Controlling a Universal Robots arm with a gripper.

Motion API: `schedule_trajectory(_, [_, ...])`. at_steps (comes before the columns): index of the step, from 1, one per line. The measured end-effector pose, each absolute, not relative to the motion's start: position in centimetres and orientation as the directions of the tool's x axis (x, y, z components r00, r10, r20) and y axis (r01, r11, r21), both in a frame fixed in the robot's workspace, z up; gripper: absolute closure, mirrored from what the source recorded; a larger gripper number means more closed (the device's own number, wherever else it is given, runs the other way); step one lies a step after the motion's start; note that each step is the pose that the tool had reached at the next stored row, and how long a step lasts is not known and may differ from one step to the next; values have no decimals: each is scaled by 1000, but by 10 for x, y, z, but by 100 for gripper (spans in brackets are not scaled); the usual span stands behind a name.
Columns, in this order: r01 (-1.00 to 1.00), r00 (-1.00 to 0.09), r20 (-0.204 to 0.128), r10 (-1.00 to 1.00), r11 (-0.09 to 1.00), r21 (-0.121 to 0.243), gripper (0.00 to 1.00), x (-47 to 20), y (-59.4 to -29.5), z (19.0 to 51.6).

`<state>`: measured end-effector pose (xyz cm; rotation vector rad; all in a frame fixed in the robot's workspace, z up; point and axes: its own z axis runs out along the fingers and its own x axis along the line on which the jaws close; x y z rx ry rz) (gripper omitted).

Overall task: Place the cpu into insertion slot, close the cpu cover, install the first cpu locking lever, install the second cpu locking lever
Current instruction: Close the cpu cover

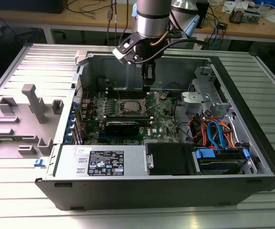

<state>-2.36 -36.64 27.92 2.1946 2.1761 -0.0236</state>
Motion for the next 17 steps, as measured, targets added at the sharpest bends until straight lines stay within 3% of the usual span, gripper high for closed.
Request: schedule_trajectory(17, [1000,9,-47,999,-8,25,89,-15,-366,279])
